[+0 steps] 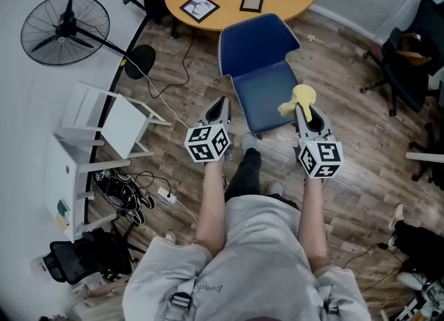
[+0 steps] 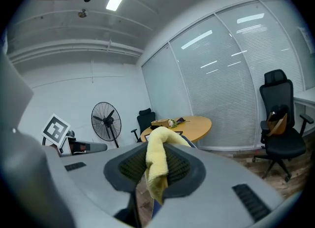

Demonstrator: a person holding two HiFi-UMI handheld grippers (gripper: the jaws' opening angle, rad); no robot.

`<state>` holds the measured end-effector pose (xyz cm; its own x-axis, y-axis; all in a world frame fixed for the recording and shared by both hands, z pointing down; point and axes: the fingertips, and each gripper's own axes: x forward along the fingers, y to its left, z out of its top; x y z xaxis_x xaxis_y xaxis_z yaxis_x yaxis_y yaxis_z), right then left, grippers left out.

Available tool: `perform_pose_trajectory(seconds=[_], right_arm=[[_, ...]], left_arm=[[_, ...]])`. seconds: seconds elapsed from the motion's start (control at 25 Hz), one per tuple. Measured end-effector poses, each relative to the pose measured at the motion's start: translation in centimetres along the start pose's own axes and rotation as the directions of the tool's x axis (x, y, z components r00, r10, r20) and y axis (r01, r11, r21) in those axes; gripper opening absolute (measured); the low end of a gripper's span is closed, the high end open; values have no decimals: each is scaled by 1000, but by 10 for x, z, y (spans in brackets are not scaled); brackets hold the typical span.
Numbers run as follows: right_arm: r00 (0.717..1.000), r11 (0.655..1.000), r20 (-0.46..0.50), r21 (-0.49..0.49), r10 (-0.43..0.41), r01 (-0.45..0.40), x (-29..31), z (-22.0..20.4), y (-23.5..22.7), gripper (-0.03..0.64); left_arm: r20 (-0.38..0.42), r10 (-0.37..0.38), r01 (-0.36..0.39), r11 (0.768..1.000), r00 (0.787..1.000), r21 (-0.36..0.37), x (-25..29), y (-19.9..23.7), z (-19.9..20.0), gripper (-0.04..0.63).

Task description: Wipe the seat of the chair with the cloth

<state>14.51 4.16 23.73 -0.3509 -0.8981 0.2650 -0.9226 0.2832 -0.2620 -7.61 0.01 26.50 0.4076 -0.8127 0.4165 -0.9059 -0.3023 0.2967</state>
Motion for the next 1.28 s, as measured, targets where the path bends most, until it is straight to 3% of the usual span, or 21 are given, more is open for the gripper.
perform_pose_trajectory(seconds=[0.24,0.36,0.48,0.64,0.8,1.12,1.2,1.28], right_arm=[[998,1000,-66,14,10,-9,76,-36,4,84],[992,999,-123,37,4,1,115,-63,5,84],[984,998,-175,55,-5,14,146,-88,-2,84],[977,998,-213,62,-9,23,185,-117,-23,84],[971,999,-237,-4,-40,40,207,-137,-53,84],[948,993,-304,-100,-92,64,230,-180,-109,84],[941,993,-324,-103,-93,62,235,-192,-123,84],[935,993,-344,-107,-87,53,245,-205,-136,84]], left_arm=[[-95,-28,31,999,995,33,68,51,-23,28],[-185,-66,79,995,981,65,103,82,-36,27],[-244,-118,134,990,963,52,143,106,-46,26],[-253,-60,87,991,966,97,195,149,-54,26],[-219,10,22,990,976,140,235,179,-56,26],[-231,83,-44,985,969,168,266,219,-80,31],[-252,73,-32,986,965,161,273,220,-88,104],[-265,78,-34,986,961,166,280,221,-94,136]])
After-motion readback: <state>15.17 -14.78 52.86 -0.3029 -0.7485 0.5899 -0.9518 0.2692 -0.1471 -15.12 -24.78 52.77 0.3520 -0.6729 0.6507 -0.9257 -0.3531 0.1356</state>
